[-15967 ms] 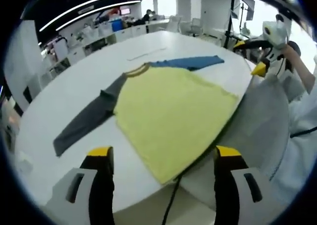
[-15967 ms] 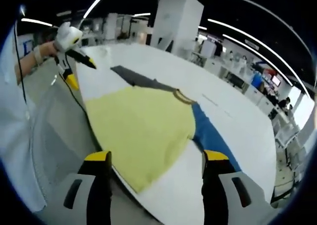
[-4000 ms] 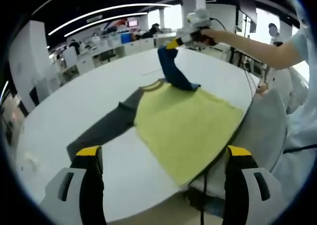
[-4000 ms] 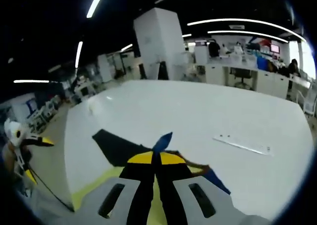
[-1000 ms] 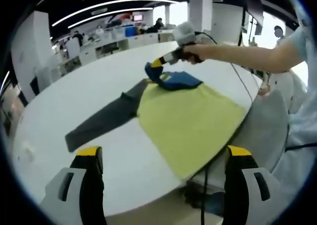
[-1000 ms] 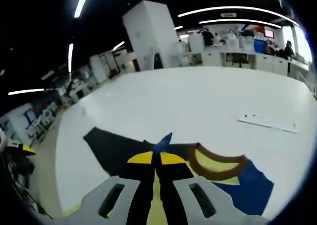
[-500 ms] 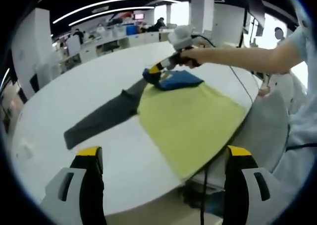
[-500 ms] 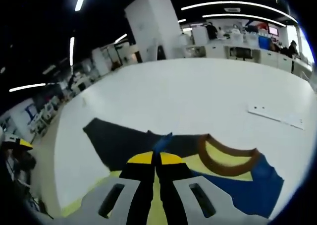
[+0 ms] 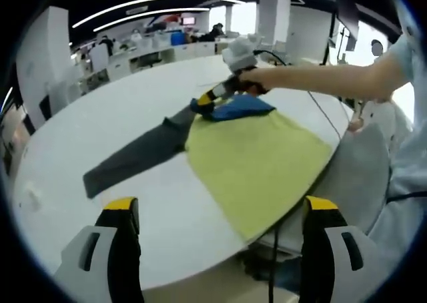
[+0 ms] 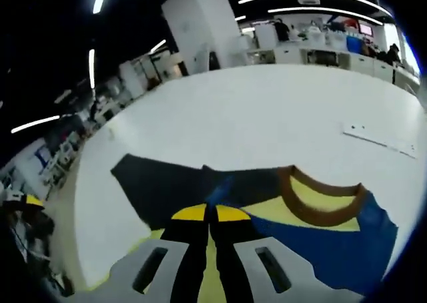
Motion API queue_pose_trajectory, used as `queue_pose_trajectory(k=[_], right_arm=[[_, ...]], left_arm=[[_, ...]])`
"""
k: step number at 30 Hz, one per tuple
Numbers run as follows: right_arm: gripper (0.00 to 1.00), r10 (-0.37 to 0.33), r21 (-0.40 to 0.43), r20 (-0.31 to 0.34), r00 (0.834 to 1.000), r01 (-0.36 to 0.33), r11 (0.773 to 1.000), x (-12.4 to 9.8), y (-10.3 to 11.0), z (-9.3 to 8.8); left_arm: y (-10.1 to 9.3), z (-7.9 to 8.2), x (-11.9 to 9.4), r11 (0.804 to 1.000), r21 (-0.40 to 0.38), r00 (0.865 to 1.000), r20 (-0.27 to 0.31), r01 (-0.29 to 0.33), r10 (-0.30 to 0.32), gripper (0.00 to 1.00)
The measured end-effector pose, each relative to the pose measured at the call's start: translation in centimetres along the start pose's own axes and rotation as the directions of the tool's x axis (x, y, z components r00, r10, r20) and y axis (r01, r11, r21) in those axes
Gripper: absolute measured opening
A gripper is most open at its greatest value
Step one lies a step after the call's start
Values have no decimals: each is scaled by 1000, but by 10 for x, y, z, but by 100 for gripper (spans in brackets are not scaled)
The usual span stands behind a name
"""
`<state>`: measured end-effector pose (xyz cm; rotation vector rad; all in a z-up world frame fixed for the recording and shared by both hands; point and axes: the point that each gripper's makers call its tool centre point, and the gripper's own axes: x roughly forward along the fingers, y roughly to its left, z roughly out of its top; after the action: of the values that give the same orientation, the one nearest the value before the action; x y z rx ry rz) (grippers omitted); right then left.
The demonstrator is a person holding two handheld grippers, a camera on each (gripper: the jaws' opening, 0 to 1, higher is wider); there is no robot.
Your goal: Fold the garment on the visible template until the final outline fits inside the template.
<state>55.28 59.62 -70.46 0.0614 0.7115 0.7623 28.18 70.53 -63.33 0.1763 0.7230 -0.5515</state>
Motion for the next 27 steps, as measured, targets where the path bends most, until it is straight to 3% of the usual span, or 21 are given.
queue_pose_trajectory(k=[4, 7, 8, 10, 13, 19, 23, 27], right_arm=[[4, -16, 46, -14, 1000, 17, 999, 7, 1, -6], [3, -62, 194, 14, 998, 58, 979, 8, -2, -6], [3, -53, 254, 28, 998, 44, 966, 9, 2, -6], [3, -43, 298, 49, 998, 26, 954, 11, 7, -8], [4, -51, 300, 51, 997, 33, 953, 11, 11, -14], [5, -77, 391, 93, 993, 34, 920, 12, 16, -19], [5, -78, 403, 98, 992, 32, 915, 15, 22, -25], [2, -76, 452, 115, 991, 16, 892, 17, 28, -32]], left_arm=[[-3, 3, 0, 1000, -3, 1000, 7, 0, 0, 98], [-3, 3, 0, 1000, -3, 1000, 8, -3, 3, 98], [-3, 3, -1, 1000, -4, 1000, 8, -4, 4, 98], [-3, 3, -1, 1000, -5, 1000, 9, -5, 5, 98], [-3, 2, -2, 1000, -7, 1000, 10, -4, 4, 98], [-1, -1, -5, 1000, -12, 1000, 12, -10, 10, 98], [0, -2, -6, 1000, -16, 1000, 14, -13, 13, 97], [2, -2, -7, 1000, -18, 1000, 17, -16, 16, 96]])
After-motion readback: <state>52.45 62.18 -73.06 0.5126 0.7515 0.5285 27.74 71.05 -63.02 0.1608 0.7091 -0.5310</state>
